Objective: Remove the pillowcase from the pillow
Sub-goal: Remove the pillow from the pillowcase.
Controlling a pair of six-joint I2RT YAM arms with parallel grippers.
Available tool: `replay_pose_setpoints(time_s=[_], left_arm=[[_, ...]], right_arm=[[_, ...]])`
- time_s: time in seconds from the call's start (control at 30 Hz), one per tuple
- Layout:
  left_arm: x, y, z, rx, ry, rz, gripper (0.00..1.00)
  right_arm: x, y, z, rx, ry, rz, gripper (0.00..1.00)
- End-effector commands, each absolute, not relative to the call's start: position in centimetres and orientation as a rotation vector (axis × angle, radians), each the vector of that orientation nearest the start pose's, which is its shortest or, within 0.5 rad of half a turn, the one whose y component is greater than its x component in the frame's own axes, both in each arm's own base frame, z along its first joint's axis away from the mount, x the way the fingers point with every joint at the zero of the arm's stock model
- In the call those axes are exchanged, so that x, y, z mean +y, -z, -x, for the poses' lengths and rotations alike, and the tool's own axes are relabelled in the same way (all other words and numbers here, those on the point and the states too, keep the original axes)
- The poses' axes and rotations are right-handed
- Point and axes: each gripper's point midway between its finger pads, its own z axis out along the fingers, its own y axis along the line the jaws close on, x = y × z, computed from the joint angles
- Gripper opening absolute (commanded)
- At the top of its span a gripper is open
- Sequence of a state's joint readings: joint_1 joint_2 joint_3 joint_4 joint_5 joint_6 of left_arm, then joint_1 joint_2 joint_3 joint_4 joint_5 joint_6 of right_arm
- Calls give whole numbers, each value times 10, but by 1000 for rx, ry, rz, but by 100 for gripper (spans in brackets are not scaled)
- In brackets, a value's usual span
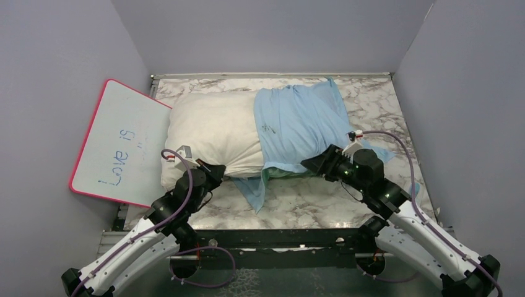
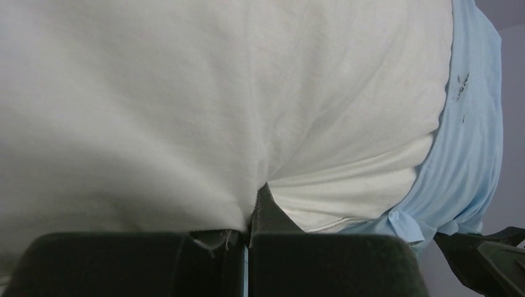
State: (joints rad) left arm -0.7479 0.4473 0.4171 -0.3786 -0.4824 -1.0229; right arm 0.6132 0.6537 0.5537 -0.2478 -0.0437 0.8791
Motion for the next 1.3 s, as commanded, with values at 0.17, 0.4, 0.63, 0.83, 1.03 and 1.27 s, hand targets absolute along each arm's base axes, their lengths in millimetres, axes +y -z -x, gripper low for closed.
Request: replay_pose_setpoints(time_s=[0.17, 0.4, 0.63, 0.83, 1.03, 1.27], left_arm=[[-131, -179, -223, 1829, 738, 614, 0], [-132, -180, -221, 1825, 754, 615, 0], [-130, -183, -221, 1839, 723, 593, 0], [-114, -179, -220, 1842, 631, 634, 0], [-91, -184, -214, 1800, 563, 658, 0], [-98, -186, -214, 1804, 600, 649, 0]], right_arm=[[242, -185, -206, 2124, -1275, -204, 80], [241, -186, -222, 2076, -1235, -294, 67], [196, -185, -246, 2059, -893, -427, 5], [113, -187, -252, 1982, -409, -546, 1], [60, -197, -250, 1904, -83, -502, 1], [138, -211, -240, 2009, -544, -304, 6]])
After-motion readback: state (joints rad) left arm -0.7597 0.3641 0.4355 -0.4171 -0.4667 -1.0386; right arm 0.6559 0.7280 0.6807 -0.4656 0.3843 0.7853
